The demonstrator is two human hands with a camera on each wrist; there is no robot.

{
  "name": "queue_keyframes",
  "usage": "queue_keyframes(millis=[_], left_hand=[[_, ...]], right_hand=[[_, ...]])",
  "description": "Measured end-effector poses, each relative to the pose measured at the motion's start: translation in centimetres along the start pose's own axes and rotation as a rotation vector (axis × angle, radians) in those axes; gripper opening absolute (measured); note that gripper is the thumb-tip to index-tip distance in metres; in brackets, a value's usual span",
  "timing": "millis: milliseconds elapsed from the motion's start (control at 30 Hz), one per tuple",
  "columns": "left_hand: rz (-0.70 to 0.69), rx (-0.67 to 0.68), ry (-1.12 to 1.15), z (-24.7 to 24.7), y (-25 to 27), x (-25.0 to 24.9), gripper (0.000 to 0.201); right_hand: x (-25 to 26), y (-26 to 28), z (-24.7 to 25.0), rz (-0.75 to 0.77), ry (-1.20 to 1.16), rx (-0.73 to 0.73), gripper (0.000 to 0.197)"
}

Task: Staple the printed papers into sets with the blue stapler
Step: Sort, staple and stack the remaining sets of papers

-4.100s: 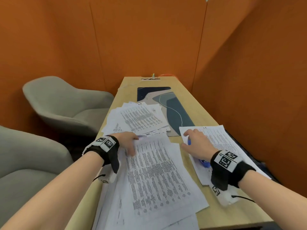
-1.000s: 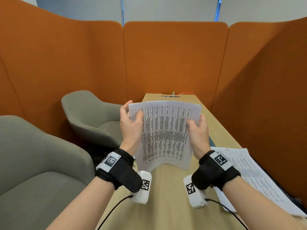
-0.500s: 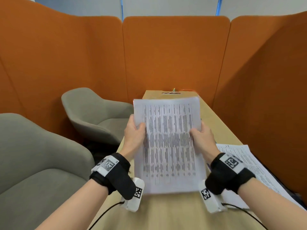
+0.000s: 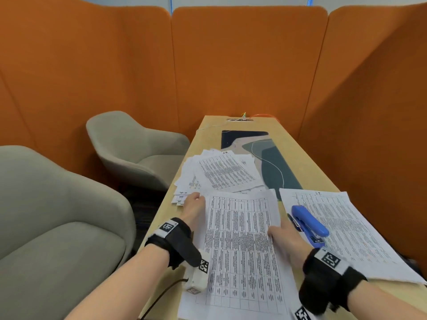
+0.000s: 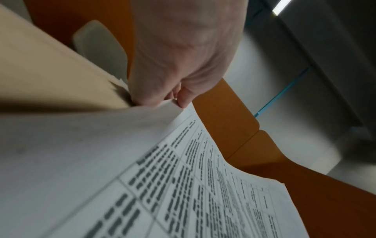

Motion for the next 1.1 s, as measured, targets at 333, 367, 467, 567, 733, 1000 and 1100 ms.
queue_keyframes(millis=[333, 367, 467, 567, 733, 1000, 1100], left_hand=[[0.115, -0.029, 0.208, 0.5, -0.9, 2.4, 0.008], [0.114, -0.037, 0.201, 0.6, -1.0, 2.5, 0.009], [0.127, -0.024, 0.164, 0.6, -1.3, 2.7, 0.012], [0.131, -0.036, 0.131, 0.7, -1.5, 2.9, 0.011], [0.117, -0.052, 0.066, 0.9, -1.3, 2.8, 0.006], [0.105, -0.054, 0.116, 1.0, -1.2, 2.6, 0.013], [0.07, -0.066, 0.125, 1.1, -1.3, 2.2, 0.011]], right_hand=[[-0.7, -0.9, 0.8, -0.064, 0.1, -0.016, 0.047], [0.0, -0.9, 1.2, -0.039, 0.194, -0.028, 0.044], [3.8, -0.9, 3.3, 0.116, 0.584, -0.163, 0.044], [6.5, -1.3, 5.6, 0.098, 1.069, -0.292, 0.039], [4.5, -2.5, 6.2, -0.148, 1.323, -0.023, 0.017], [6.0, -3.5, 6.5, -0.181, 0.786, -0.152, 0.032], [8.1, -3.9, 5.3, -0.113, -0.003, -0.175, 0.023]])
Point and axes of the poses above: each hand's wrist, its own y-axis away from the middle knuckle, its own z-axis out of the back of the hand, x = y × z, the point moved 5 cm from there along -y, towards the middle knuckle, and after that the axes turned 9 degrees about -y, right-handed, at the moved point
